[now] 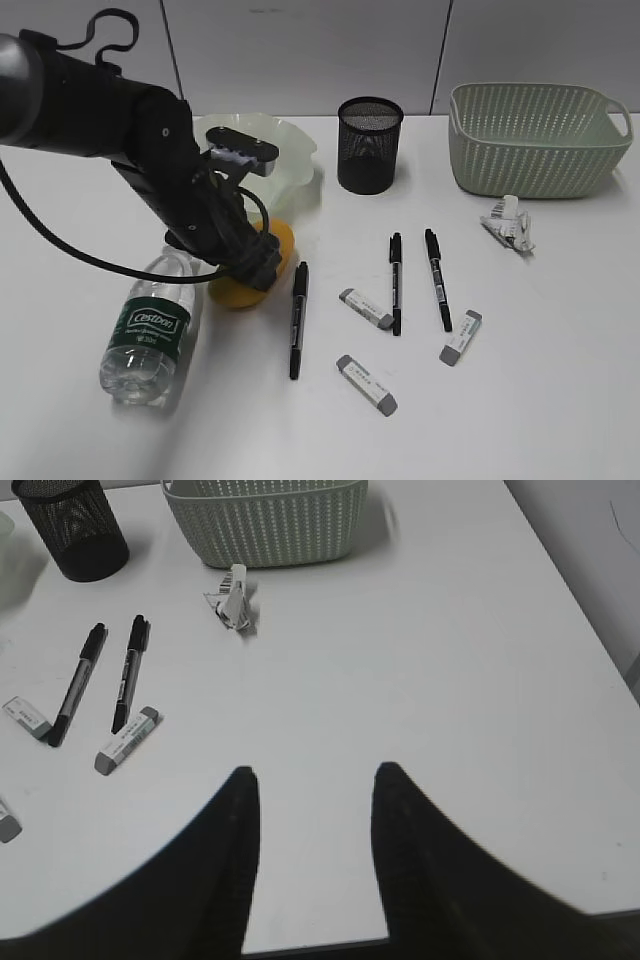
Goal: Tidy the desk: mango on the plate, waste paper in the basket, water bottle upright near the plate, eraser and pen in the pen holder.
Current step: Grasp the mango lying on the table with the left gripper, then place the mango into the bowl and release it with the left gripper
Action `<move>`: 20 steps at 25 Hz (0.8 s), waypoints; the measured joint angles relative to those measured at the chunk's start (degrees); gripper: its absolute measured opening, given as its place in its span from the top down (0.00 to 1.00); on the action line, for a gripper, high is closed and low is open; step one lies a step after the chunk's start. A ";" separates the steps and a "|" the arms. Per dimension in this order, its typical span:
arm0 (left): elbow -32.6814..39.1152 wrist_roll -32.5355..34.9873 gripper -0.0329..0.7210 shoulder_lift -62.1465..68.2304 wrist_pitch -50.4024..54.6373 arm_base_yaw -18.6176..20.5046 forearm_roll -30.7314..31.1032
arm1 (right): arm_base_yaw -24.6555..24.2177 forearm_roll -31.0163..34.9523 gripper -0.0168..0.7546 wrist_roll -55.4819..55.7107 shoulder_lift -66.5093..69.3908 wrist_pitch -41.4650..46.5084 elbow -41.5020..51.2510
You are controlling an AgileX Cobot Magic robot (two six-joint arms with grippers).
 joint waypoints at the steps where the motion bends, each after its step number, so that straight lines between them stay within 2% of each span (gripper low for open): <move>1: 0.01 0.00 0.22 0.00 0.00 0.00 -0.15 | 0.00 0.12 0.57 0.00 0.00 0.00 0.00; 5: -0.12 0.00 0.24 0.00 0.90 0.00 -1.27 | 0.00 0.25 0.57 0.00 0.00 0.00 0.00; 10: -0.07 0.05 0.24 -4.82 3.14 -0.20 -5.70 | 0.00 0.25 0.57 0.00 0.00 0.00 0.00; 13: -0.07 0.24 0.24 -12.40 -1.07 -0.63 -7.54 | 0.00 0.31 0.57 0.00 0.00 0.00 0.00; 15: -0.07 0.38 0.24 -16.73 -7.07 -0.33 -6.51 | 0.00 0.31 0.57 0.00 0.00 0.00 0.00; 20: -2.97 0.45 0.24 -13.05 -16.99 6.94 -4.63 | 0.00 0.31 0.57 0.00 0.00 0.00 0.00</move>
